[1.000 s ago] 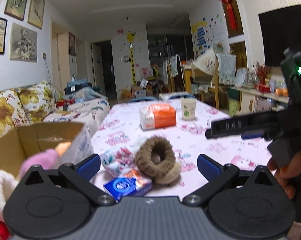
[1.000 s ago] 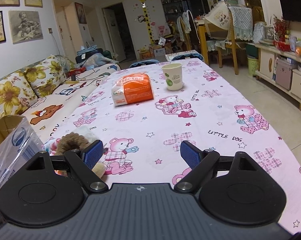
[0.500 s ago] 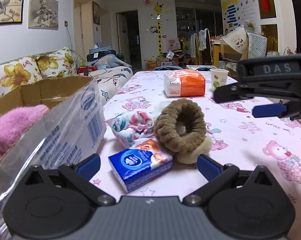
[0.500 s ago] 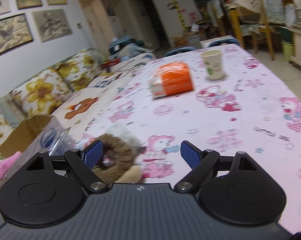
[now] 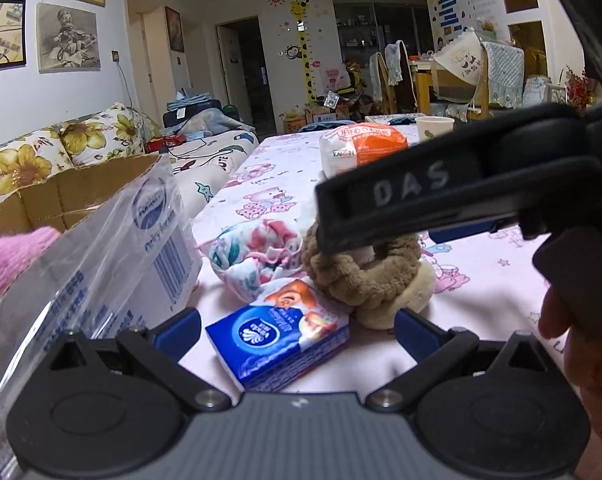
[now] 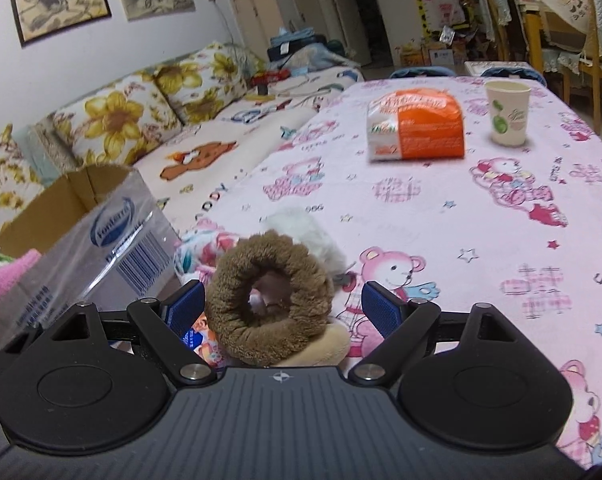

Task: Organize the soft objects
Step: 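Close right tool on brown fuzzy slipper and lift it, then hold brown slipper in right tool while left tool grasps blue tissue pack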

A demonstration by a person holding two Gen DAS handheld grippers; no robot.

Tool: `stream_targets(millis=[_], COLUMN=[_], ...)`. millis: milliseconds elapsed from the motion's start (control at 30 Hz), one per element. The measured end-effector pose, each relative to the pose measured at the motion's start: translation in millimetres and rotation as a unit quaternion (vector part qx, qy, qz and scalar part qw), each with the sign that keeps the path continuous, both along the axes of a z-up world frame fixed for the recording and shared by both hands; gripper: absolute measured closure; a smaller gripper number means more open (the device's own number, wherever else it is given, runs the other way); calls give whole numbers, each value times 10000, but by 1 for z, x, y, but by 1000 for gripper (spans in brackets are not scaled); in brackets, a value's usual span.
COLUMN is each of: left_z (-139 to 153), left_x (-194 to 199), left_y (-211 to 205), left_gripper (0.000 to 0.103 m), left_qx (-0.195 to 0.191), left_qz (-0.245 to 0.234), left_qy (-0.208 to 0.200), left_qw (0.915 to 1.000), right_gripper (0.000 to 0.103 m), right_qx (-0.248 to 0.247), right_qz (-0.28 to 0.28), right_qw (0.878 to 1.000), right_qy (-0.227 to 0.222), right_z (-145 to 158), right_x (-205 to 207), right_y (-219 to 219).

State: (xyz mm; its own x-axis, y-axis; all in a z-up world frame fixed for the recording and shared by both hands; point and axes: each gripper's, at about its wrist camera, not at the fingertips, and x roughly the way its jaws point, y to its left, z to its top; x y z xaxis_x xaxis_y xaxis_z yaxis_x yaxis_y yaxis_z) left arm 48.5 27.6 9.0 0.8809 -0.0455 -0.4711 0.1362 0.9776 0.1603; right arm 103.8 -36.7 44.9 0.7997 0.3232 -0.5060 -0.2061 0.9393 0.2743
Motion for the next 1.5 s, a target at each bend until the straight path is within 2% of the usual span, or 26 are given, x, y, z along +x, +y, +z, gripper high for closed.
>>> stream_targets(millis=[100, 233, 267, 333, 400, 433, 533, 633, 767, 900, 1033, 1100, 1167, 1233, 1300, 1400, 1500], left_z=[0, -1, -2, -2, -3, -3, -4, -5, -4, -2, -1, 0, 3, 5, 9, 13, 12], left_x=[3, 4, 4, 6, 7, 9, 10, 10, 9, 4, -10, -19, -24, -26, -26, -19, -12], left_y=[-3, -7, -8, -10, -13, -12, -14, -16, -16, -16, -29, -34, -35, -33, -28, -15, -7], left_gripper=[1, 1, 1, 1, 1, 1, 1, 1, 1, 1, 1, 1, 1, 1, 1, 1, 1], left_qx=[114, 231, 274, 361, 483, 526, 652, 776, 746, 324, 341, 225, -45, -256, -174, -181, -150], left_qz=[15, 46, 65, 105, 157, 174, 211, 249, 206, -192, -725, -1075, -1476, -1655, -1397, -717, -59], left_qy=[52, 111, 130, 170, 219, 240, 301, 359, 375, 554, 556, 587, 723, 798, 545, 290, 212], left_qw=[9999, 9997, 9995, 9991, 9985, 9982, 9972, 9960, 9963, 9978, 9952, 9922, 9864, 9826, 9885, 9968, 9996], right_gripper=[0, 1, 6, 33, 43, 52, 62, 65, 66, 66, 65, 65, 66, 66, 66, 65, 65], right_qx=[-143, -34, -55, 2, 22, -1, 40, 67, 48, -43, -232, -228, -237, -256, -277, -216, -196], right_qz=[-41, 55, 86, 178, 173, 159, 67, -97, -241, -323, -471, -574, -657, -695, -714, -695, -658], right_qw=[9998, 10000, 9999, 9998, 9998, 9999, 10000, 9999, 9997, 9995, 9985, 9977, 9971, 9967, 9965, 9968, 9972], right_qy=[89, 67, 39, 56, 45, 20, -12, -35, -5, 22, 174, 272, 312, 325, 330, 337, 303], right_z=[-4, -5, -6, -7, -7, -7, -4, -1, 4, 8, 4, 1, 0, 0, 0, -1, 2], right_x=[8, 12, 12, 12, 12, 12, 8, 3, -6, -19, -31, -39, -46, -51, -54, -56, -58], right_y=[3, 3, 4, 5, 6, 5, 0, -8, -19, -30, -44, -52, -61, -67, -68, -68, -64])
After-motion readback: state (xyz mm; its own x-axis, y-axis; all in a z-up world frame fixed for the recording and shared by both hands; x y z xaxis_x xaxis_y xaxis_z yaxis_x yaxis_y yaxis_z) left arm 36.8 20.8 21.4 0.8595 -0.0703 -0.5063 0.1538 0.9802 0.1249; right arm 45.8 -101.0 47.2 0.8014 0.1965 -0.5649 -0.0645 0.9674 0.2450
